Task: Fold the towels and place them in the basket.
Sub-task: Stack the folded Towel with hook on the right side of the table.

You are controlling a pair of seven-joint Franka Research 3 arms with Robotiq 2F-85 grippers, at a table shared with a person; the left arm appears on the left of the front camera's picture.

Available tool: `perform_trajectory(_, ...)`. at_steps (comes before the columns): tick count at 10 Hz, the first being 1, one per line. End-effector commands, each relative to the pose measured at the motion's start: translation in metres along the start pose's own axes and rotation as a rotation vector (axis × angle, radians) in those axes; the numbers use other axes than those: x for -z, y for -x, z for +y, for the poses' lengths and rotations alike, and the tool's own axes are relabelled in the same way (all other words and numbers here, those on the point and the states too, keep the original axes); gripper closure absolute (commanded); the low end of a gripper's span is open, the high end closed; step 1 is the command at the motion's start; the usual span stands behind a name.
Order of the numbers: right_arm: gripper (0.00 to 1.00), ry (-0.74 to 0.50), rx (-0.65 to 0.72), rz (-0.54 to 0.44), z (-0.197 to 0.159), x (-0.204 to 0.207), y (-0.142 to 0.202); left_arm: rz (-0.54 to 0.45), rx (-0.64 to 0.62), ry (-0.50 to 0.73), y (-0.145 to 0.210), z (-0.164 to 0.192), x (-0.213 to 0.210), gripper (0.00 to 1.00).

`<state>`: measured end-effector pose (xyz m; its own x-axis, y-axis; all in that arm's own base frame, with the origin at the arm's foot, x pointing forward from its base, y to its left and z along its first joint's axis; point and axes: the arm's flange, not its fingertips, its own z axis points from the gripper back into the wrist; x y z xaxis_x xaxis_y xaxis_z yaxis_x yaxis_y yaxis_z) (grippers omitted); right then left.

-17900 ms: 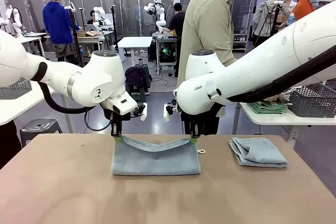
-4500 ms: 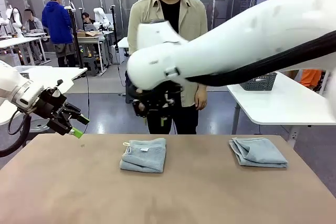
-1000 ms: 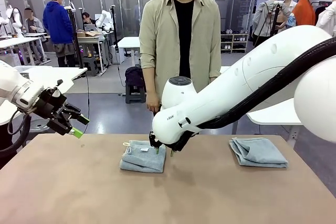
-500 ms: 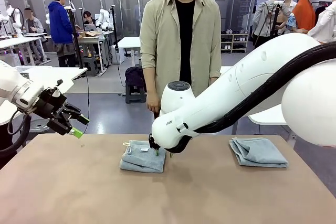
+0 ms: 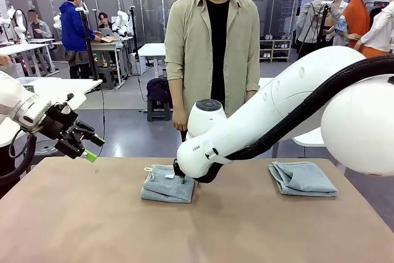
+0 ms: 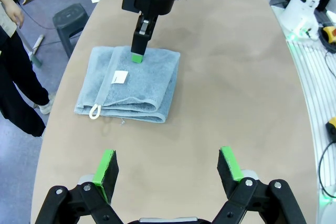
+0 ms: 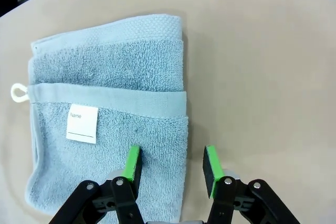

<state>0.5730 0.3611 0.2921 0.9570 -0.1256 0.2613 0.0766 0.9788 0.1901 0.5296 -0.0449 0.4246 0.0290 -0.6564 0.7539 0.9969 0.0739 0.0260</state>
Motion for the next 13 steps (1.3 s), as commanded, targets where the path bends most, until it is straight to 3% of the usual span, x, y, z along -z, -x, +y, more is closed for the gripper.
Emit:
perform_trajectory(1, 0.48, -0.015, 0.005, -0.031, 0.0012, 0.0057, 0.0003, 0.006, 0.006, 0.001, -0.0004, -0.0011, -0.0014, 0.04)
perform_trajectory(6, 0.96, -0.042, 0.005, -0.028, 0.0012, 0.0090, 0.0021, 0.006, 0.006, 0.001, -0.0004, -0.0011, -0.0014, 0.04)
perform_trajectory(10, 1.00, -0.055, -0.051, -0.040, 0.0037, 0.0039, 0.0007, 0.006, 0.006, 0.001, -0.0004, -0.0011, -0.0014, 0.04)
perform_trajectory(13, 1.00, -0.027, -0.008, -0.020, 0.0026, 0.0015, -0.0002, 0.006, 0.006, 0.001, -0.0004, -0.0011, -0.0014, 0.04)
